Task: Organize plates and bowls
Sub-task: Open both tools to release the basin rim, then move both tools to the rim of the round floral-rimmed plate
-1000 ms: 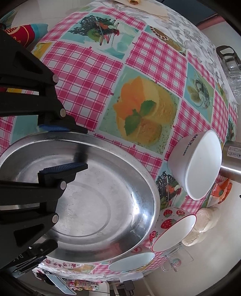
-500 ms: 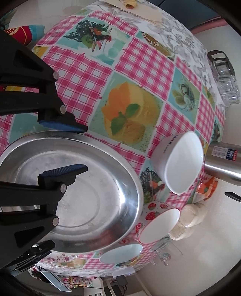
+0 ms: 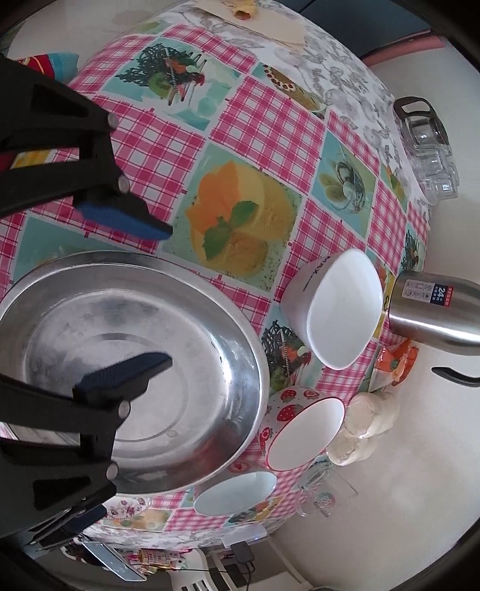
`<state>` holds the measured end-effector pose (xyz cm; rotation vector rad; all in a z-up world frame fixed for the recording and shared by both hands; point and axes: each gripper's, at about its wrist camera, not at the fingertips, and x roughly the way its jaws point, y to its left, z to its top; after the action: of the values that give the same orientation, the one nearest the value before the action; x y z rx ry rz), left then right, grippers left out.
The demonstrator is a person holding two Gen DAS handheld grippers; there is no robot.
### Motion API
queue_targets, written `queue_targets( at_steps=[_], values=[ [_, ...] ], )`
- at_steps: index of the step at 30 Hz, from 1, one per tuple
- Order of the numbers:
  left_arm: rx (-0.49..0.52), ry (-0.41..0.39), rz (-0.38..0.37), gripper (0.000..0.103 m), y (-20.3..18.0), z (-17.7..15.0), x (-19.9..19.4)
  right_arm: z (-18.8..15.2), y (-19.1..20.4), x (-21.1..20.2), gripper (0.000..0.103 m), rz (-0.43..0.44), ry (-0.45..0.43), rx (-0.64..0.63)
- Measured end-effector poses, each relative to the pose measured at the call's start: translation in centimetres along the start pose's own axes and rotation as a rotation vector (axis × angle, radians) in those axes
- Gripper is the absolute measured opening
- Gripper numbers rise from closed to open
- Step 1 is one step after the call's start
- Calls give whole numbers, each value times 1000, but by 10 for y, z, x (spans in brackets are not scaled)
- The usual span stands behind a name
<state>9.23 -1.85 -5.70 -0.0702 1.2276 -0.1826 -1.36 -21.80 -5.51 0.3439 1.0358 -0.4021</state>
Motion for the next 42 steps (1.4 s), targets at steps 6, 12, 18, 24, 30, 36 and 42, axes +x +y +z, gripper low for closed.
queue_targets(
  at_steps=[6, 12, 18, 24, 30, 36, 42],
  values=[
    [42, -12, 49, 85, -6, -2, 2, 0, 4, 0, 80, 11, -10, -25],
    [61, -34, 86, 93, -6, -2, 2, 0, 7, 0, 91, 19, -20, -46],
    [60, -63, 114, 97, -4, -1, 0, -1, 8, -2, 103, 25, -44, -57],
    [53, -108, 117, 97, -3, 0, -5, 0, 6, -6, 103, 13, -77, -53],
    [69, -179, 63, 98, -10, 1, -18, 3, -3, -13, 103, -12, -121, -21],
    [113, -237, -65, 98, -29, -2, -36, 6, -36, -22, 103, -82, -171, 123],
    [233, -298, -177, 98, -65, -17, -57, 4, -88, -33, 103, -121, -197, 321]
  ],
)
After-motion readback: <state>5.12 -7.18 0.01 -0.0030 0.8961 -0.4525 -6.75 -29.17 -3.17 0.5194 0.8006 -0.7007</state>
